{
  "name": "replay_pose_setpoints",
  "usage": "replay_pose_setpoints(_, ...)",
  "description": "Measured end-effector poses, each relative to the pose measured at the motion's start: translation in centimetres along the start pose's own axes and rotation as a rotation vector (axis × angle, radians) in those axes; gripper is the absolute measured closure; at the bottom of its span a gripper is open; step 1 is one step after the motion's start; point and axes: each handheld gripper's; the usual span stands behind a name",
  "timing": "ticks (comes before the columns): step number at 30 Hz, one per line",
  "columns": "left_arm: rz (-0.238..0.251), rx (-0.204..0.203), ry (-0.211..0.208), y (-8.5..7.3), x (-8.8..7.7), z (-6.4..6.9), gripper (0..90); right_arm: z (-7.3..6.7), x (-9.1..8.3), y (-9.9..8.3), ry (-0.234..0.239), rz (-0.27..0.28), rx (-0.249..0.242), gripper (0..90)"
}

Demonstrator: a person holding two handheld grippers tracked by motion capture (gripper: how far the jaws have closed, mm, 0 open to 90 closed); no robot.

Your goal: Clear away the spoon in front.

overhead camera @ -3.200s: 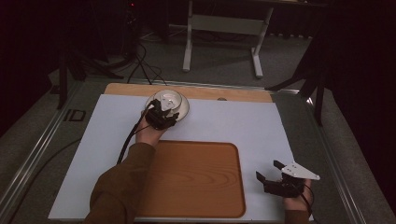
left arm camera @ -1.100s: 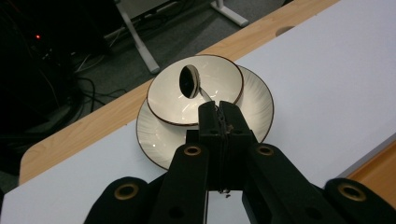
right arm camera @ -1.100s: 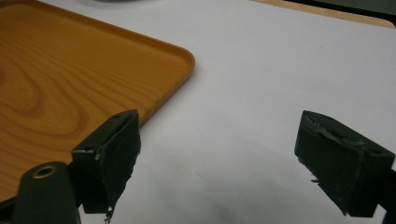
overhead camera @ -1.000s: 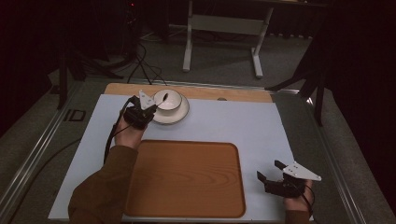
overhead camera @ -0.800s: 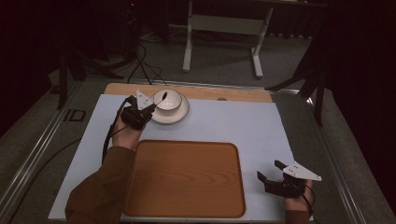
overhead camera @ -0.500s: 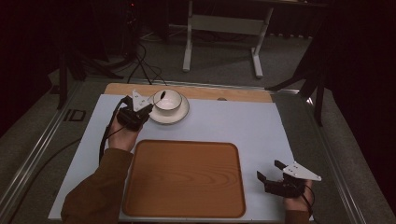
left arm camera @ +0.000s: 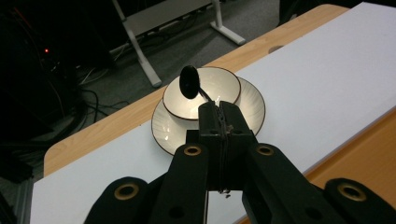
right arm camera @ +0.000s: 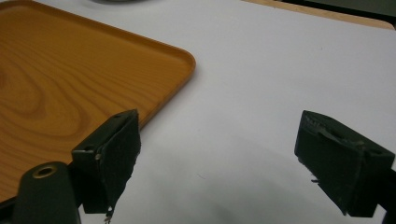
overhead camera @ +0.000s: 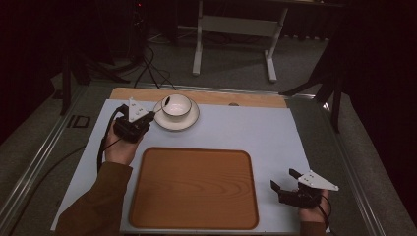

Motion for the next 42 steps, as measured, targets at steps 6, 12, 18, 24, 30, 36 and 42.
replay_pose_setpoints(6,-0.003,0.006,0.004,-0.5,-0.6,0.1,89.3,0.0,0.0,0.0,0.000,0.003,0.001,14.1)
replay_pose_setpoints(12,0.003,-0.003,0.006,-1.1,-1.2,0.2,89.3,0.1,0.0,0.0,-0.001,0.005,0.000,14.1)
replay_pose_setpoints(18,0.008,-0.007,0.006,-1.6,-1.9,0.5,89.3,0.0,0.0,0.0,-0.001,0.005,-0.001,14.1)
replay_pose_setpoints(24,0.023,-0.024,-0.011,-2.1,-2.6,0.7,89.3,0.0,0.0,0.0,-0.001,0.005,-0.001,14.2)
replay_pose_setpoints(30,0.025,-0.024,-0.013,-2.7,-3.1,1.0,89.3,0.0,0.0,0.0,-0.001,0.006,0.001,14.1)
replay_pose_setpoints(36,0.028,-0.030,-0.014,-3.1,-3.4,1.3,89.3,0.0,0.0,0.0,-0.002,0.005,0.001,14.2)
replay_pose_setpoints(42,0.035,-0.035,-0.018,-3.5,-3.7,1.8,89.3,0.0,0.0,0.0,-0.001,0.004,0.000,14.2)
Point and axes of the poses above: each handheld gripper's, and its own axes: x roughly forward along the jaws, y roughly out of its top, z roughly to its right, and after that the axes turned 12 degrees about x, right-handed
